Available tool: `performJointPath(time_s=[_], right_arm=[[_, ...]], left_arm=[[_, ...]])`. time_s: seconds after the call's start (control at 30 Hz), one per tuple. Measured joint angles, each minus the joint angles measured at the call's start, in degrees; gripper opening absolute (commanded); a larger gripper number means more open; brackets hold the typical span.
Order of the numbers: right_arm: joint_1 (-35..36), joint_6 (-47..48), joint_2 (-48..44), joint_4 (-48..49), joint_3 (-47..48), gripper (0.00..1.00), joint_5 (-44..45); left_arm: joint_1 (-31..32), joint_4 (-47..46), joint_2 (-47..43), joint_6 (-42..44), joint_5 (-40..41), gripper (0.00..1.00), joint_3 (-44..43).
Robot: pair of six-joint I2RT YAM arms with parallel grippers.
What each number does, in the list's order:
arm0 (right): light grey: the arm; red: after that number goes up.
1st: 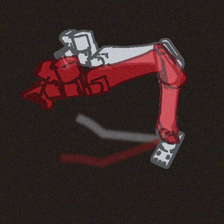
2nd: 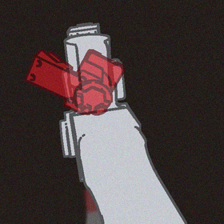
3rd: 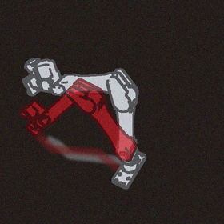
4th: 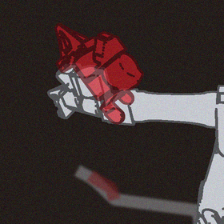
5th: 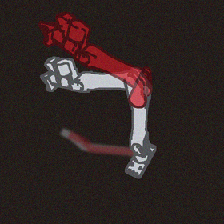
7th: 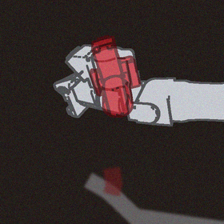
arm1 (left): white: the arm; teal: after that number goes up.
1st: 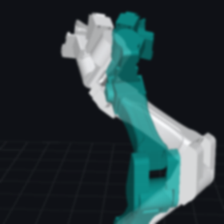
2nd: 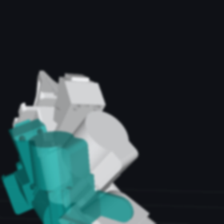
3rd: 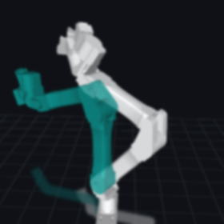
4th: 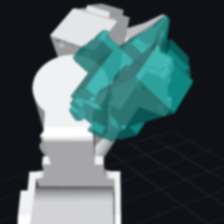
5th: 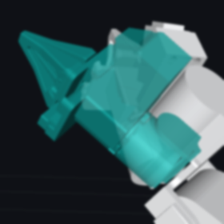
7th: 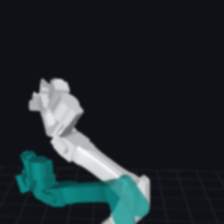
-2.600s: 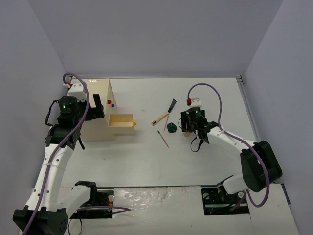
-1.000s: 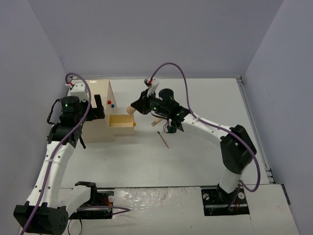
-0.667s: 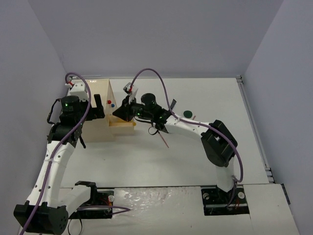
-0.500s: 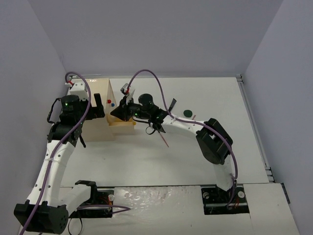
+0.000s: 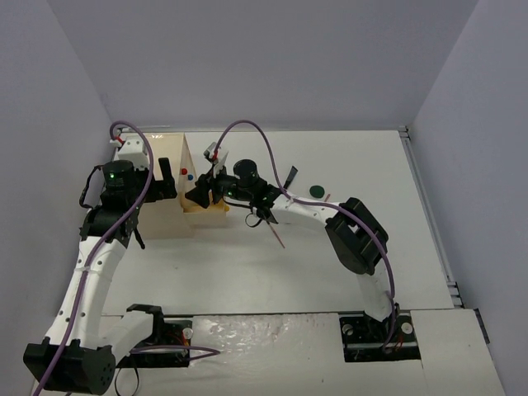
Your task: Organize the makeup
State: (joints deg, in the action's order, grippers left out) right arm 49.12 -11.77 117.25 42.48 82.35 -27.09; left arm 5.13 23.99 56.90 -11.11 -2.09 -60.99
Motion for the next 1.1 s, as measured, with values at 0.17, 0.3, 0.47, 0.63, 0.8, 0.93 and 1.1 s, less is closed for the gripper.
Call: performJointPath(time_s=[0.17,0.3,0.47,0.63,0.8,0.93,1.1], right_arm=[[0.07,2.23,-0.32,-1.96,-0.02,0.57,0.85],[0.07,4.41,-1.79,-4.22,-0.19,0.59,1.86],[-0.04,6.06,-3.95,-5.53,-0.8,0.61,3.27],[-0.67,7.8,-6.9,-7.94,-2.48,0.63,6.0],[-1.87,9.07,-13.71,-13.27,-8.4,0.63,14.86],[-3.49,8.07,-21.04,-18.53,-15.73,0.63,25.31],[-8.32,3.77,-28.75,-23.99,-27.06,0.64,33.37]], left_arm=[[0.0,0.0,0.0,0.0,-0.01,0.97,0.0],[0.0,0.0,0.0,0.0,-0.01,0.97,0.0],[0.0,0.0,0.18,0.0,-0.01,0.97,0.0],[0.0,0.02,0.34,0.0,-0.01,0.97,0.0],[0.0,0.02,0.36,0.0,-0.01,0.97,0.0],[0.0,0.16,0.37,0.0,-0.01,0.97,0.0],[0.0,0.32,0.37,-0.02,0.0,0.97,0.0]])
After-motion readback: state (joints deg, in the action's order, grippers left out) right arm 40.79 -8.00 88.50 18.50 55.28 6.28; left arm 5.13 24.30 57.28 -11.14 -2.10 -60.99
